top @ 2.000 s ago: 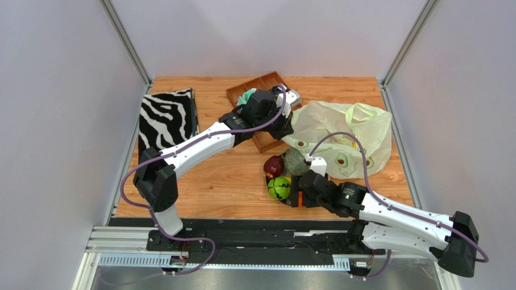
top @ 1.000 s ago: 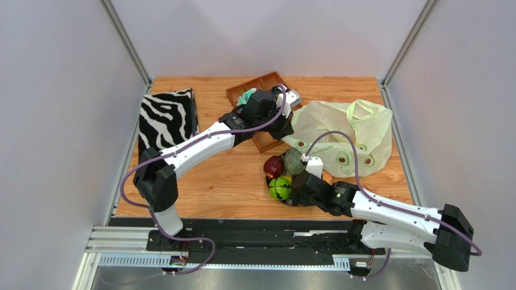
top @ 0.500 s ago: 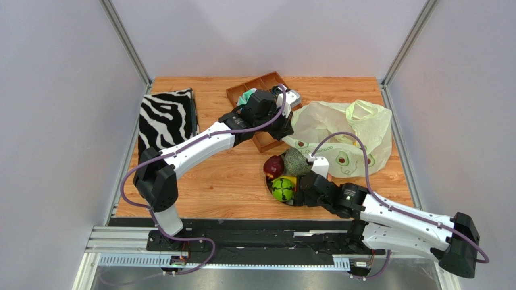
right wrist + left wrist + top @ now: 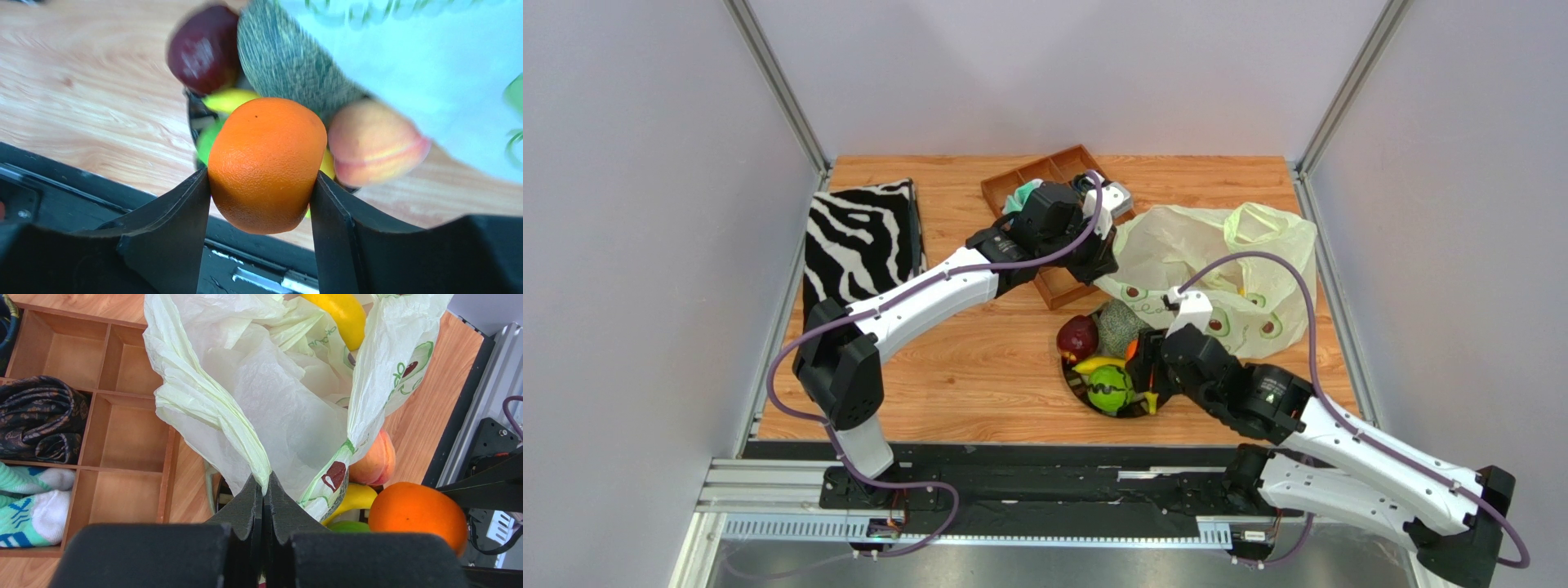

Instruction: Place the fruits into the plastic bag

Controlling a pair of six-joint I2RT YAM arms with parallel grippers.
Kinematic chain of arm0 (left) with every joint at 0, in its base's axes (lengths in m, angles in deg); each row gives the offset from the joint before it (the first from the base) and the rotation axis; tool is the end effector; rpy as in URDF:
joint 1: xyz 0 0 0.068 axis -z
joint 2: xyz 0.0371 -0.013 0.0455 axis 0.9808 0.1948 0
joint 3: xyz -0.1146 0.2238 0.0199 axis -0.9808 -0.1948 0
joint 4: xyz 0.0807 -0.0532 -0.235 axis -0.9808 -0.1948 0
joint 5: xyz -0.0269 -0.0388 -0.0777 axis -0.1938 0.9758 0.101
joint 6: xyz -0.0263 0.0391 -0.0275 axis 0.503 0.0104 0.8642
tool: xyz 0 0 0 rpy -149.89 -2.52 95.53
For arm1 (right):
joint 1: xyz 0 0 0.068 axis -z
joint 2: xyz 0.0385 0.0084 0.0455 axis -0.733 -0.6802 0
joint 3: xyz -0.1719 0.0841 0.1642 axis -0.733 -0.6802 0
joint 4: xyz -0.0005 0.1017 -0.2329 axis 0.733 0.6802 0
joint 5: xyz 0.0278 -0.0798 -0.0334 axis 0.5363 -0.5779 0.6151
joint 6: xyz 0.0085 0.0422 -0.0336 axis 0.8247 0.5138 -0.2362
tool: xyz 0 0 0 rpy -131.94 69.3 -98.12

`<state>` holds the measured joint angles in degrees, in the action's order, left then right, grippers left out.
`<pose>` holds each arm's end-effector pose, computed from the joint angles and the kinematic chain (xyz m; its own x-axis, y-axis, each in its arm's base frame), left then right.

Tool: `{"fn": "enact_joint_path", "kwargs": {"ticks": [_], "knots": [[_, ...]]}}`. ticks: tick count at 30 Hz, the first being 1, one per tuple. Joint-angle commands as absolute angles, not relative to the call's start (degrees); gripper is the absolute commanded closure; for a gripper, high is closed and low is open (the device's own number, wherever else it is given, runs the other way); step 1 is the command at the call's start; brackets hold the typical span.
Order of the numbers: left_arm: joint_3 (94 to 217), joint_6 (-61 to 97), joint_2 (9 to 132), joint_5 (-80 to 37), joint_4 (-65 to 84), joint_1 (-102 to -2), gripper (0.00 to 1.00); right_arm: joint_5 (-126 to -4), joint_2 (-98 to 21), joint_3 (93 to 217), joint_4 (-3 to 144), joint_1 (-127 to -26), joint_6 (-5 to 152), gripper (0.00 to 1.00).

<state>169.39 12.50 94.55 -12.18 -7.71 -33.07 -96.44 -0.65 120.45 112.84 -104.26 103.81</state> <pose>0.2708 -0.2934 0.3049 -0.4229 0.2921 -0.8578 0.8276 0.5100 -0.2343 0.0985 0.1251 0.2544 -0.6775 -0.0253 -0.7351 -0.2536 0.9462 0.2011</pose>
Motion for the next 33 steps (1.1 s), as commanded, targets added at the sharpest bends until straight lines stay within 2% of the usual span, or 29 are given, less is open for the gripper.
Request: {"fn": "enact_joint_path", "kwargs": {"ticks": [1, 8, 15, 23, 33], "knots": [[172.1, 12.9, 94.8, -11.2, -7.0, -33.2, 1.0, -93.6, -0.7, 129.3, 106.9, -99.0, 94.2, 0.66], [172.1, 12.7, 95.1, -10.6, -7.0, -33.2, 1.0, -80.2, -1.3, 136.7, 101.5, -81.7, 87.5, 0.67], [172.4, 12.2, 95.1, -9.9, -7.2, -33.3, 1.0, -67.3, -11.3, 140.0, 93.6, -65.2, 86.7, 0.67], [172.7, 11.6, 95.3, -10.3, -7.7, -33.2, 1.0, -66.7, -24.8, 138.4, 89.2, -60.5, 85.7, 0.68], [172.6, 11.7, 95.1, -10.2, -7.7, -33.3, 1.0, -77.1, -36.5, 140.1, 88.5, -57.7, 81.4, 0.68]]}}
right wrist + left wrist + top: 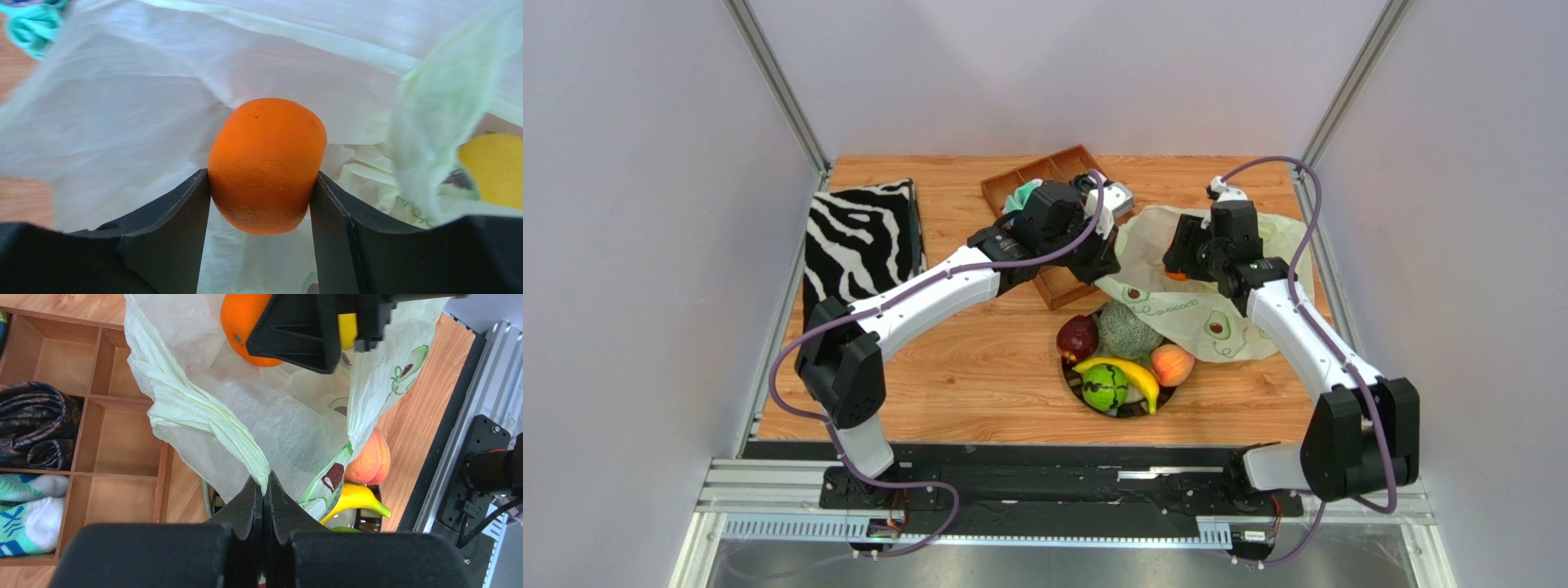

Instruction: Place the fruits into the plastic bag

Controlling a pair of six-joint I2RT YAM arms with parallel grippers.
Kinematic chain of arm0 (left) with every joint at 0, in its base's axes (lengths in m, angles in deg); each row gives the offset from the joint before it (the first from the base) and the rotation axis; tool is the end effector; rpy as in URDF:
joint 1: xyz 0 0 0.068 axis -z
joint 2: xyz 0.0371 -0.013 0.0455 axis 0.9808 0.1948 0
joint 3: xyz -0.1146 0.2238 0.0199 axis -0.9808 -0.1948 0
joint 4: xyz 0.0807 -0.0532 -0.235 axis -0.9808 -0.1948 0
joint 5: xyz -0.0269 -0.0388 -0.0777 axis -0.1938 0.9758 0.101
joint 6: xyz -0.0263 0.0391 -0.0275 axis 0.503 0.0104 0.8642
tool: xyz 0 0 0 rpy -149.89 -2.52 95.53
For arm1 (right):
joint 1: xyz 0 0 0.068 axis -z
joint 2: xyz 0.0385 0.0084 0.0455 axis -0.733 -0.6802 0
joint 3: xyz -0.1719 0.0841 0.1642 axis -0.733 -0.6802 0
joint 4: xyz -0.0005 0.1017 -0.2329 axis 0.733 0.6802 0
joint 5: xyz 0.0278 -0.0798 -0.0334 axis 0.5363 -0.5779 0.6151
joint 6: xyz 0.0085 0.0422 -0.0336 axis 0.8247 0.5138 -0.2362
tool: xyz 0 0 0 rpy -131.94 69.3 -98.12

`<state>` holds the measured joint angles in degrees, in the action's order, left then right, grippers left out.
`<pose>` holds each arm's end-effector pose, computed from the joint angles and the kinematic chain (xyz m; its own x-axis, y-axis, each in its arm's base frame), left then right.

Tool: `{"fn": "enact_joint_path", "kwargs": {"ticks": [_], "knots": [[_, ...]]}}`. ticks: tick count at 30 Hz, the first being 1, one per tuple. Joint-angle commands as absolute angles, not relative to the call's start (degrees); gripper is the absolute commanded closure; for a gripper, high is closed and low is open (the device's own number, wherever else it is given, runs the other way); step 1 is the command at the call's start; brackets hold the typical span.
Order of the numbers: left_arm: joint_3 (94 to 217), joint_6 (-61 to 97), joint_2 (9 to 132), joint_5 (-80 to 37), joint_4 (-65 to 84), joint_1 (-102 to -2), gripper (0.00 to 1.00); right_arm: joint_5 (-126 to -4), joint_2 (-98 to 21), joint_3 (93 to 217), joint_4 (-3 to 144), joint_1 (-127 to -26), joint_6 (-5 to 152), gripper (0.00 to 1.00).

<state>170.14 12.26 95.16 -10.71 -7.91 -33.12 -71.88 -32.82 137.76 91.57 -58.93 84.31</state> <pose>0.2719 -0.2954 0.3051 -0.4212 0.2966 -0.8571 0.8379 0.4889 -0.2426 0.2834 0.0596 0.2669 -0.6476 0.1785 -0.7408 -0.0154 0.9689 0.2469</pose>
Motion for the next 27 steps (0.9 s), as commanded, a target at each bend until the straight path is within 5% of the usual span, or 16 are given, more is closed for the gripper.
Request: {"fn": "enact_joint_path", "kwargs": {"ticks": [1, 15, 24, 27], "knots": [[172.6, 11.7, 95.1, -10.2, -7.6, -33.3, 1.0, -77.6, -37.6, 140.8, 88.7, -57.3, 81.2, 0.69], [172.7, 11.7, 95.1, -10.4, -7.7, -33.7, 1.0, -93.7, -43.3, 141.0, 91.5, -54.1, 78.6, 0.62], [172.7, 11.7, 95.2, -10.0, -7.7, -33.7, 1.0, -90.2, -45.3, 141.4, 92.4, -53.1, 79.3, 0.23], [172.7, 11.7, 95.1, -10.0, -7.7, -33.6, 1.0, -89.4, -45.5, 141.8, 92.6, -53.0, 79.4, 0.19]]}}
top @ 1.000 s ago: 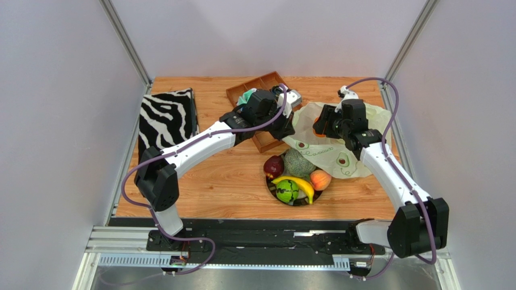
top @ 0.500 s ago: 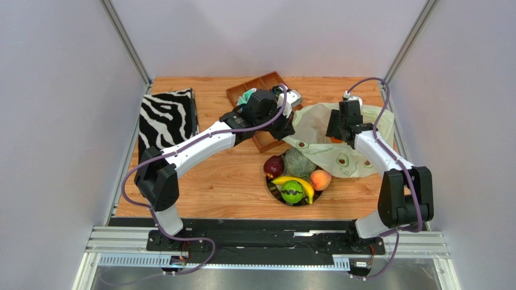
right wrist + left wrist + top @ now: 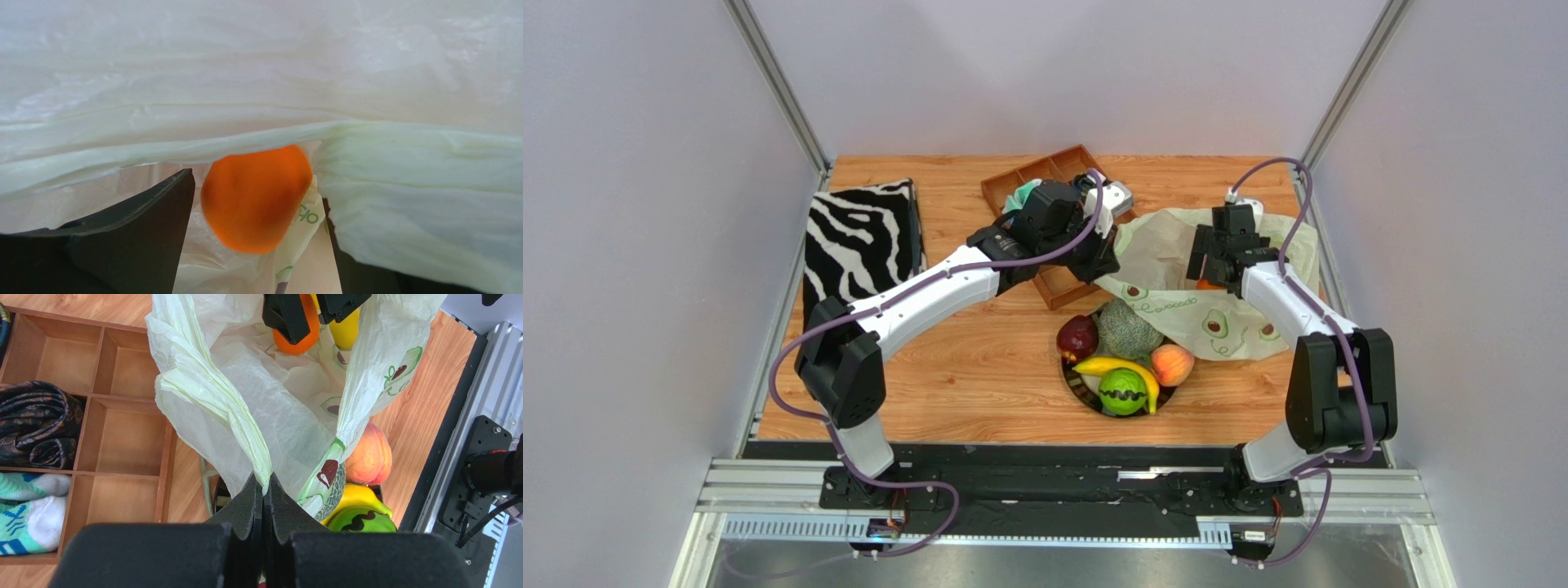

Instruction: Place the fruits into the plastic bag

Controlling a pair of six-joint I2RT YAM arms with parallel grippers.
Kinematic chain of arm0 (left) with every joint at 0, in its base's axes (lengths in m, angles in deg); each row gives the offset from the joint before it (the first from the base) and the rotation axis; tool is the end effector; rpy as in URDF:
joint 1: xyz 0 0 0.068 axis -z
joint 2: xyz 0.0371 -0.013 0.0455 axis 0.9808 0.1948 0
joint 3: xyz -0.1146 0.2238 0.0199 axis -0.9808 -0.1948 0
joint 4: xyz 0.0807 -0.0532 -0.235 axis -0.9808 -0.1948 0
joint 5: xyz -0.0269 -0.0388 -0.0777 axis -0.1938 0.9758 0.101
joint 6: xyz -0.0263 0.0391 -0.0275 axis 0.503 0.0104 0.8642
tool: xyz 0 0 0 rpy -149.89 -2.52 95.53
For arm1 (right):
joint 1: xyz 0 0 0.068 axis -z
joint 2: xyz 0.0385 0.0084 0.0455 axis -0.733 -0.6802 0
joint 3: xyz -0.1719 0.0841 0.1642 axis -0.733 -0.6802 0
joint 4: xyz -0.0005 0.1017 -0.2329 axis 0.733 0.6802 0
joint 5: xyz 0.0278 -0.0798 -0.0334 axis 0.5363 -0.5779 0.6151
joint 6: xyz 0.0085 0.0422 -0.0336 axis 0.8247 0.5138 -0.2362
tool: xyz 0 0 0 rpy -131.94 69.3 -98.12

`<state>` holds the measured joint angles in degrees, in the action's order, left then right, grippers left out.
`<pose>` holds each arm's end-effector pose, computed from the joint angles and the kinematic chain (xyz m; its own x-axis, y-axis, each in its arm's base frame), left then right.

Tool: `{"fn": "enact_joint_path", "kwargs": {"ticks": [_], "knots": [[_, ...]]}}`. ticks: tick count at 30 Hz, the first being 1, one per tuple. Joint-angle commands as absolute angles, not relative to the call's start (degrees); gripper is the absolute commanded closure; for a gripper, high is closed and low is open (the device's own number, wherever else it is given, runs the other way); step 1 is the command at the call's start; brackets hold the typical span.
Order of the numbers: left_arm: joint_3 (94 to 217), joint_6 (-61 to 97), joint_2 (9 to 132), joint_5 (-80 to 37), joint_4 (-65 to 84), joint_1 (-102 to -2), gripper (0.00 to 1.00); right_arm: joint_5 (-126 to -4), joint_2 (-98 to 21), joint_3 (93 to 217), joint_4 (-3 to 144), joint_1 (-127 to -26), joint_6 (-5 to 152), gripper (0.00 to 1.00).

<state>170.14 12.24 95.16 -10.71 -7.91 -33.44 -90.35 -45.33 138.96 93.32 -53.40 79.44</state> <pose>0.2736 -0.2939 0.3051 -0.4226 0.2944 -0.8572 0.8353 0.4935 -0.2423 0.3152 0.0233 0.2105 -0.7414 0.1344 -0.6575 0.2578 0.9616 -0.0941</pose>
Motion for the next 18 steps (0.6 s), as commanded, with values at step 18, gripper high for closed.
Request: {"fn": "enact_joint_path", "kwargs": {"ticks": [18], "knots": [[172.8, 11.8, 95.3, -9.9, -7.7, -33.6, 1.0, -81.4, -39.8, 141.5, 92.9, -52.9, 80.5, 0.19]]}}
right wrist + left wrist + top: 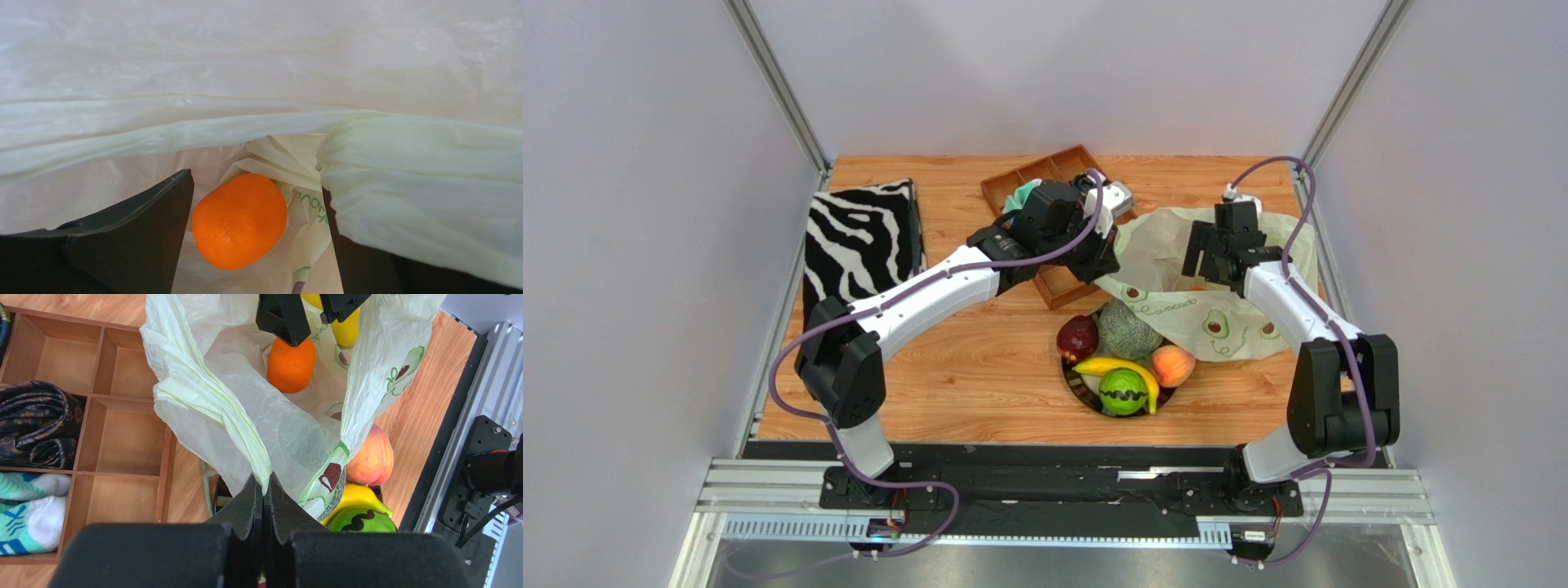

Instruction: Place the fruits into the plastic bag

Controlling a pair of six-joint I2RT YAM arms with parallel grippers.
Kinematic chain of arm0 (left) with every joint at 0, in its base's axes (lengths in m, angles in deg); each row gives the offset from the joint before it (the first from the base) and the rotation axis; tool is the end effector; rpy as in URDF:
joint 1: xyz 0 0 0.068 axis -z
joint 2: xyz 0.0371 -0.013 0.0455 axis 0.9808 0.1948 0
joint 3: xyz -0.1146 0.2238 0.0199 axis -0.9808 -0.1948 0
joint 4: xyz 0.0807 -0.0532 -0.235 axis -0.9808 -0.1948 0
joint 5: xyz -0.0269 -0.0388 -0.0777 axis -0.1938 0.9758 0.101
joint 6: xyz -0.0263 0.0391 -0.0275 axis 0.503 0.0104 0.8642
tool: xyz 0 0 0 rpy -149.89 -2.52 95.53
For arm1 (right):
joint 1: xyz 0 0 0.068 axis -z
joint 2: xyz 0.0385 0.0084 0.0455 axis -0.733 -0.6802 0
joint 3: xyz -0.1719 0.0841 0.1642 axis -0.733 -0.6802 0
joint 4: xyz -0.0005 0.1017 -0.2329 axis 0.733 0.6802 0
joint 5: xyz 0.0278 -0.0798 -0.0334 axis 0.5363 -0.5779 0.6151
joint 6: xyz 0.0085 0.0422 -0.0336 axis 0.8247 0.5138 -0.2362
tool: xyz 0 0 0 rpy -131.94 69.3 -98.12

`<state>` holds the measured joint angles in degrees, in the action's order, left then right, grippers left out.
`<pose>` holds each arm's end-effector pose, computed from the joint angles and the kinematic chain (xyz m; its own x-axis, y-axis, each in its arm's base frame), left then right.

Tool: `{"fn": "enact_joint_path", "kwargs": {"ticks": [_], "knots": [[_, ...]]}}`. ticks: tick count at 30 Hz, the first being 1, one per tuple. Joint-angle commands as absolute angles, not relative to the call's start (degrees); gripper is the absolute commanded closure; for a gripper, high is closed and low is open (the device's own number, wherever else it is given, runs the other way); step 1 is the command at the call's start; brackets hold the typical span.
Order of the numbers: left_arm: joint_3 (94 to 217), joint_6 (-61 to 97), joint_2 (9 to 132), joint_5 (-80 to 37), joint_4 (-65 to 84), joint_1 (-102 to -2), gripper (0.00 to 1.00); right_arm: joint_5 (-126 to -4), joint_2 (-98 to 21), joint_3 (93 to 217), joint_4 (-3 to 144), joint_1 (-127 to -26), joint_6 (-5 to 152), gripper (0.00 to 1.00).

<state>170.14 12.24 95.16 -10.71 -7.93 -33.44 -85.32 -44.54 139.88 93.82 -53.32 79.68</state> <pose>0.2736 -0.2939 0.3051 -0.4228 0.2946 -0.8570 0.8353 0.4935 -0.2424 0.3155 0.0260 0.2182 -0.7389 0.1449 -0.6580 0.2095 0.9776 -0.0200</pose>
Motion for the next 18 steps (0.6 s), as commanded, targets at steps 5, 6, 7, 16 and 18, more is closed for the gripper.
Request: {"fn": "enact_joint_path", "kwargs": {"ticks": [5, 6, 7, 16, 18], "knots": [[172.8, 11.8, 95.4, -9.9, -7.7, -33.7, 1.0, -74.7, -33.8, 139.9, 91.9, -52.9, 81.2, 0.2], [172.7, 11.8, 95.4, -9.9, -7.7, -33.7, 1.0, -74.2, -32.9, 139.5, 91.9, -52.9, 81.7, 0.2], [172.7, 11.8, 95.5, -9.9, -7.7, -33.7, 1.0, -73.9, -31.8, 138.8, 92.0, -52.9, 82.0, 0.2], [172.7, 12.1, 95.6, -9.8, -7.5, -33.7, 1.0, -66.5, -19.7, 134.9, 91.2, -53.0, 84.5, 0.22], [172.8, 12.2, 95.8, -9.8, -7.7, -33.7, 1.0, -63.3, -17.5, 131.0, 87.8, -53.7, 85.2, 0.23]]}}
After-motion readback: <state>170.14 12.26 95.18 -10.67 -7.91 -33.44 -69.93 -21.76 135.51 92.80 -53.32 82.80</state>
